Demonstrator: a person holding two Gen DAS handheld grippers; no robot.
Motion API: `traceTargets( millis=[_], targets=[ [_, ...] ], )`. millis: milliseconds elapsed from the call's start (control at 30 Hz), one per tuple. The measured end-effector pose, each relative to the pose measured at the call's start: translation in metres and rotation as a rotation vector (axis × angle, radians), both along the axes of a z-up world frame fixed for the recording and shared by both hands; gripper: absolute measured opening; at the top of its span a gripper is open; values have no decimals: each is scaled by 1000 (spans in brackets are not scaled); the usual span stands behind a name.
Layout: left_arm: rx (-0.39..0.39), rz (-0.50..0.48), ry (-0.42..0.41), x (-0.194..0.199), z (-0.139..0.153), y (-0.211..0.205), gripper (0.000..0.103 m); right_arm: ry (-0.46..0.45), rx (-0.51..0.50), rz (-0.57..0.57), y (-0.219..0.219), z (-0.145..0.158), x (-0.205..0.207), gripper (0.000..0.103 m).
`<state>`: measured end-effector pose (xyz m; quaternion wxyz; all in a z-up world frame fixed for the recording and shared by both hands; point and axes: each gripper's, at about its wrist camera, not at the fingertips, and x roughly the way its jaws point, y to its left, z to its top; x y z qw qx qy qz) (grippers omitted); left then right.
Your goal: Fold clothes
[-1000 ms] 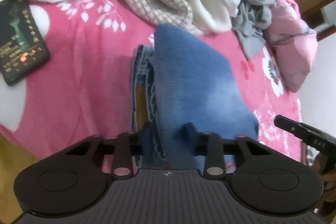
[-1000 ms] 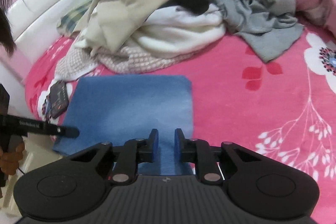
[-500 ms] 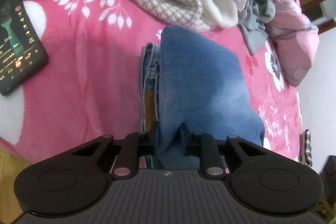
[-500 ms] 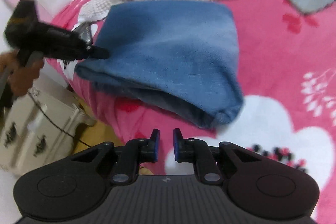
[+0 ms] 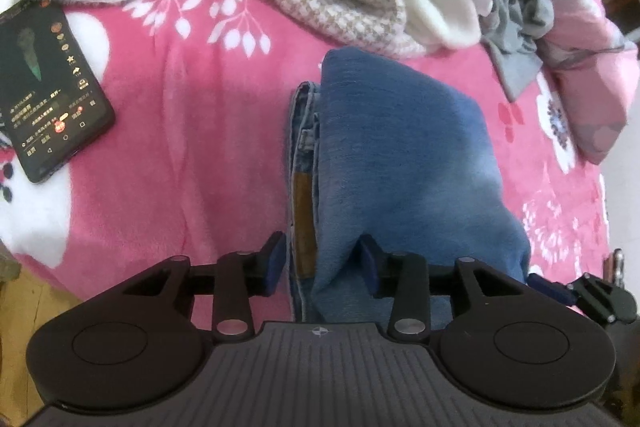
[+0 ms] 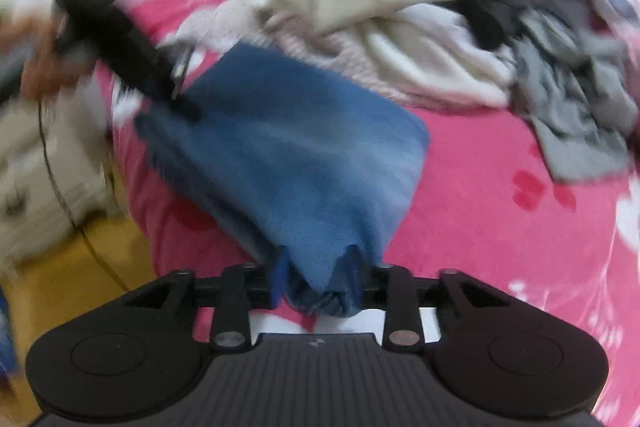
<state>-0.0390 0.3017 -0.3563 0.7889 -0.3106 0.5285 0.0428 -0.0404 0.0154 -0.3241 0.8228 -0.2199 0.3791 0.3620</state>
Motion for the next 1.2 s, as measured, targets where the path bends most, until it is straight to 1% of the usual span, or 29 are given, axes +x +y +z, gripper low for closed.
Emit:
traceTargets(
  millis=[33,67,100,133,200,300,433,533,633,733,767,833,900,933,1000,1033,1067,1100,1133,1200],
  targets=[
    [3,5,5,0,0,0,41,-21,-24,13,3,-5,-2,28],
    [5,11,11,0,-1,0,41,-21,-24,11,3,-6,-1,25],
    [8,16,16,0,-1,0,41,-2,0,-5,1,-3,2,17],
    [14,20,20,1,-1,-1,41,19,34,-24,-3,1,4,14],
    [42,18,26,2,-1,-3,41,71,100,-55,-9,9,8,12],
    [52,33,41,5,-2,-5,41,138,137,-68,-13,6,11,12],
    [69,39,51,6,-2,-4,41,238,231,-115,-23,2,17,12],
    [64,44,54,6,-3,-4,41,323,279,-161,-33,-3,21,16],
    [67,42,57,7,-3,-4,41,392,340,-190,-44,5,27,17],
    [69,39,59,8,-2,-4,44,429,427,-213,-60,20,38,17],
    [66,40,58,7,-2,-4,45,426,466,-224,-66,26,42,16],
    [54,39,51,4,-2,-4,45,384,526,-242,-74,37,52,16],
    [61,44,42,1,-1,-7,45,341,529,-246,-74,38,62,16],
    [57,55,40,-1,-1,-7,45,340,505,-233,-70,30,66,16],
    [49,77,35,-4,-1,-6,46,374,424,-185,-58,4,71,16],
    [45,89,32,-6,-1,-6,48,400,353,-160,-50,-11,72,16],
    [39,101,32,-7,1,-6,50,402,284,-137,-44,-20,69,16],
    [36,103,33,-8,4,-7,50,376,242,-117,-41,-22,65,16],
    [61,102,25,-10,10,-9,50,357,223,-102,-40,-19,63,16],
    [111,103,8,-13,23,-12,50,326,235,-110,-45,-1,65,16]
  ],
)
